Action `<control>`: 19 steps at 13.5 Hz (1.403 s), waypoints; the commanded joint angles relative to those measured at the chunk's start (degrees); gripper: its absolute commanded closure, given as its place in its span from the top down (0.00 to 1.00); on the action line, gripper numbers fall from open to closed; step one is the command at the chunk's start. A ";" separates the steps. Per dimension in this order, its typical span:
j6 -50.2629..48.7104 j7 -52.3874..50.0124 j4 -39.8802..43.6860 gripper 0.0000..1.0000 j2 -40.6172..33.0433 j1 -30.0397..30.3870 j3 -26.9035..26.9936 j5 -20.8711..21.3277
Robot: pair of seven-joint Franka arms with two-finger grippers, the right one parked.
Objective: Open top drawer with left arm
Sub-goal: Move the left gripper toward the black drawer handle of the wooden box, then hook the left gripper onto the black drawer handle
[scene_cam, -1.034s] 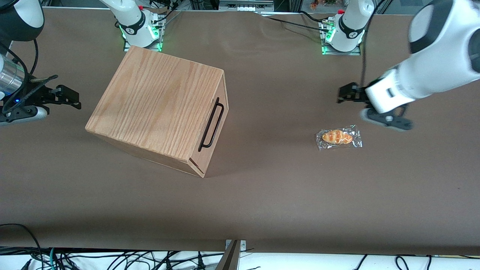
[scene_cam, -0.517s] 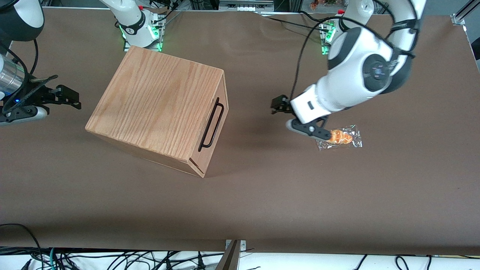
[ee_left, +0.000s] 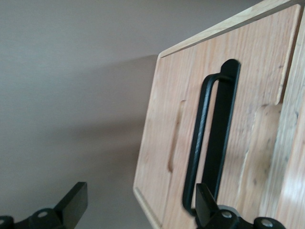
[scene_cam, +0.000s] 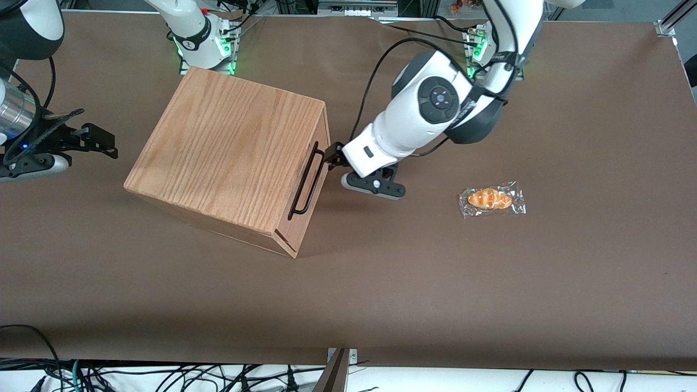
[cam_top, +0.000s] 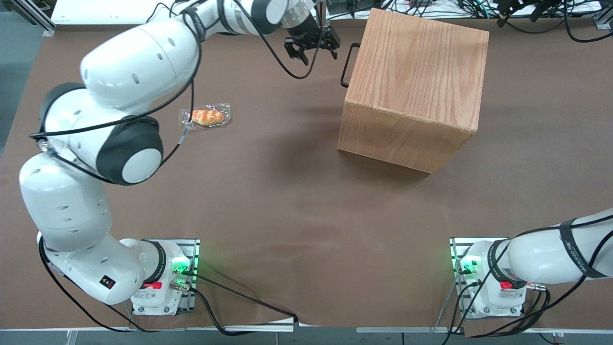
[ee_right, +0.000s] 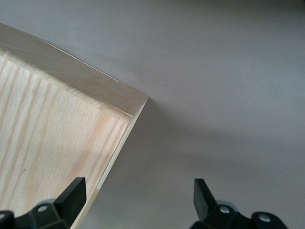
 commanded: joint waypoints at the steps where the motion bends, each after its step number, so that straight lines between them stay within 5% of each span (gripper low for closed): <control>1: 1.73 -1.80 3.87 1.00 3.71 -1.70 0.76 -1.52; 15: 3.40 -3.38 3.88 1.00 6.88 -4.08 1.29 -0.56; 19: 3.14 -3.29 3.70 1.00 6.88 -2.68 1.46 3.31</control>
